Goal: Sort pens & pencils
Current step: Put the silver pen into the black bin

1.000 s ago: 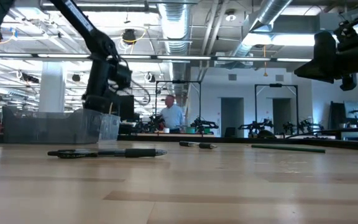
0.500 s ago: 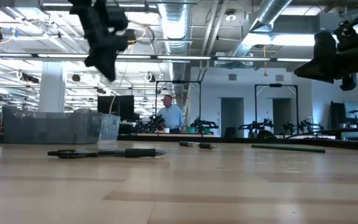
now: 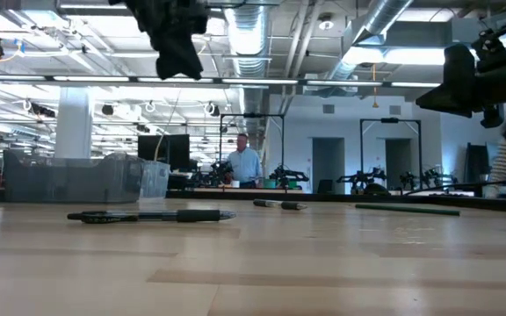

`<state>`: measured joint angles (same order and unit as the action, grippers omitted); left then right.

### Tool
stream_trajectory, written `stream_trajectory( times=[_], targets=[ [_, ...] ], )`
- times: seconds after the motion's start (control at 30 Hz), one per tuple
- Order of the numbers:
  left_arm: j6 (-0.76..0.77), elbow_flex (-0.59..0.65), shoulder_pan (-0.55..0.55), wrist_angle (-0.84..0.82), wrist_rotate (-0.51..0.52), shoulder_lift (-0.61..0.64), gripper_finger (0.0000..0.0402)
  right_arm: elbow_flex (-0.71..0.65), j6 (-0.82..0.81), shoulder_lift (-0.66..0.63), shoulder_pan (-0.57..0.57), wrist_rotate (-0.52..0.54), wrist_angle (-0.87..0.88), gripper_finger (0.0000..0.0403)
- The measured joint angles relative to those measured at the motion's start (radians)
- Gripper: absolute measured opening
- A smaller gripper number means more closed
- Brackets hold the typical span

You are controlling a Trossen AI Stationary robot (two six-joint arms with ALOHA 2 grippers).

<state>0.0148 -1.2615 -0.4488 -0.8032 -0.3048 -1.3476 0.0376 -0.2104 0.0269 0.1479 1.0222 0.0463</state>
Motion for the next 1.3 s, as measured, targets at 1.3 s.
stream_trajectory(
  times=[1.3],
  targets=[
    [0.332,0.001,0.754,0.071,0.499,-0.277,0.0087,0.000,0.000,0.000,0.000,0.000,0.000,0.0082]
  ],
)
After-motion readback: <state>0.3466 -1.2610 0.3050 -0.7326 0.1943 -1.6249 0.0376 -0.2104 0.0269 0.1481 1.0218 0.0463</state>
